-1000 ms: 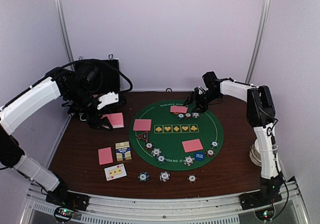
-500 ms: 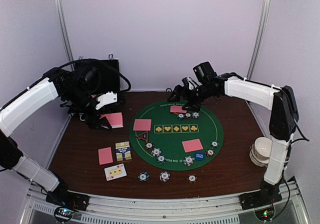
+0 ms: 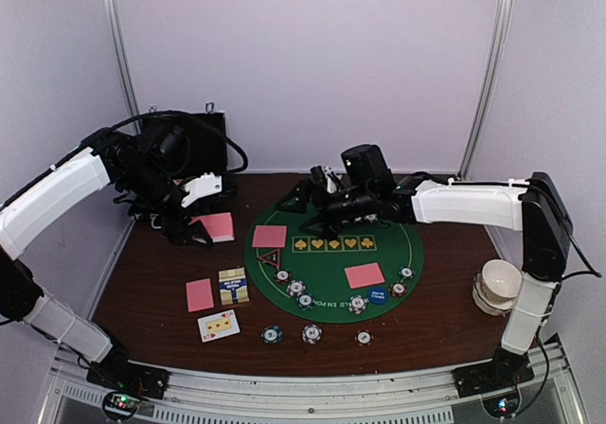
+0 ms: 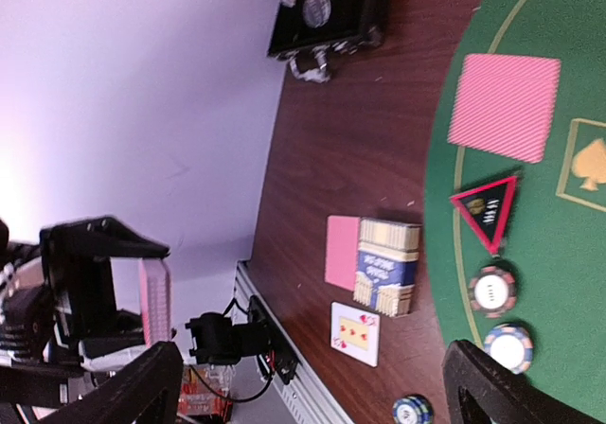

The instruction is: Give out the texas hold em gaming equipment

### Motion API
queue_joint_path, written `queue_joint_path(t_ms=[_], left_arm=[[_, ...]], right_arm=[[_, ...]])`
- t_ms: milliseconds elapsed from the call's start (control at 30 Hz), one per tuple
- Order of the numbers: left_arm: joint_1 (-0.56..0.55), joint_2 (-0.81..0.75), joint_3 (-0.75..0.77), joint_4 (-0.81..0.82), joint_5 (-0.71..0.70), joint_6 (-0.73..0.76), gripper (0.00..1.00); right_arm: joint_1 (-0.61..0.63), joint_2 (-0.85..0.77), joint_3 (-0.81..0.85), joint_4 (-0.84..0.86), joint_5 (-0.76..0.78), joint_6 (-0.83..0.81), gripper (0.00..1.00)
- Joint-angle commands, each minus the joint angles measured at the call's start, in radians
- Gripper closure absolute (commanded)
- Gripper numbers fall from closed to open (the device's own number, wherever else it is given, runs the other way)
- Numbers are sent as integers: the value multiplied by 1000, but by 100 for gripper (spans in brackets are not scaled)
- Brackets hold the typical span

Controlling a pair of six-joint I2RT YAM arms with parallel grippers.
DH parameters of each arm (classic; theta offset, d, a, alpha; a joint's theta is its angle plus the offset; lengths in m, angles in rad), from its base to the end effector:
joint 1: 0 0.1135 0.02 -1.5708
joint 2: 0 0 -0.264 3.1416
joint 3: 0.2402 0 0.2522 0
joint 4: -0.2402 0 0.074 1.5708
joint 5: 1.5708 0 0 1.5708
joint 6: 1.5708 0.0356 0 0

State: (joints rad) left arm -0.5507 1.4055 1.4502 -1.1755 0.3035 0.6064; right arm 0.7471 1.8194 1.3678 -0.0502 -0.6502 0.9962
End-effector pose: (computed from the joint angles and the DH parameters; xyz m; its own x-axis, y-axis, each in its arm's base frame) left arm 0.2199 -0.1475 0.3471 -0.2871 0.8145 -0.5041 0.9389 0.3437 0.0206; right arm 0.2944 0.3021 0.2672 -0.9726 0.0098 -0.2321 -0.2093 0.3957 0.8942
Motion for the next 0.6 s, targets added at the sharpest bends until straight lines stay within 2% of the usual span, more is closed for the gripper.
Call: queue_joint_path(t_ms=[0, 233, 567], left_arm=[[5, -13, -8, 51, 29, -26, 100], [5, -8, -11, 66, 28, -25, 100], [4, 13, -10, 67, 41, -15, 100]], right_arm=[[103, 31, 45, 101, 14, 22, 1], [181, 83, 64, 204, 15, 81, 2], [208, 145, 119, 306, -11, 136, 2]])
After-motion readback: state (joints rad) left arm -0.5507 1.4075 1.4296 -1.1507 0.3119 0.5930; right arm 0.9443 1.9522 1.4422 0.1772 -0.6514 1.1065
